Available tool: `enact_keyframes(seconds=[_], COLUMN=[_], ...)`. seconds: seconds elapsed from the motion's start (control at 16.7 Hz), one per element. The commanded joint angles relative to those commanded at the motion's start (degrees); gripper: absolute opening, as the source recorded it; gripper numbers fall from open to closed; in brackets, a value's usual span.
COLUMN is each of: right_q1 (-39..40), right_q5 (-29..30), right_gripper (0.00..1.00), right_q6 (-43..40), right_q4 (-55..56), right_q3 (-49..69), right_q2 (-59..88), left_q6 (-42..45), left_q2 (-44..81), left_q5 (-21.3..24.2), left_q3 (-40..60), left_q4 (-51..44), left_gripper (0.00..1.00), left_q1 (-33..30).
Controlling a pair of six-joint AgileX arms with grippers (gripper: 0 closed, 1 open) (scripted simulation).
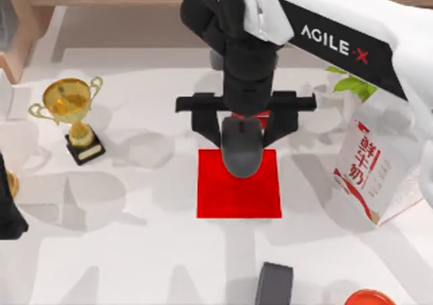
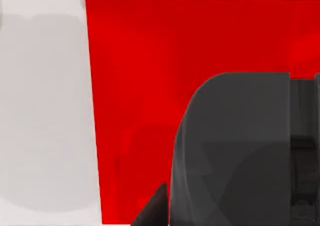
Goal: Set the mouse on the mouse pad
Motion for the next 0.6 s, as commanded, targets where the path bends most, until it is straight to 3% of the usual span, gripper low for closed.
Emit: enact_keyframes(seconds=[0.6], right_q1=[-0.20], right_q5=[-0.09], right_gripper=[0.00], right_q6=[0.32], right_q4=[2.12], right_q3=[-2.17], right_q2=[0.17], left_q6=[0.00], left_q2=[0.00], left_q5=[0.00], left_q3=[0.00], left_q4=[0.00], left_gripper=[1.00], left_q1=[0.00])
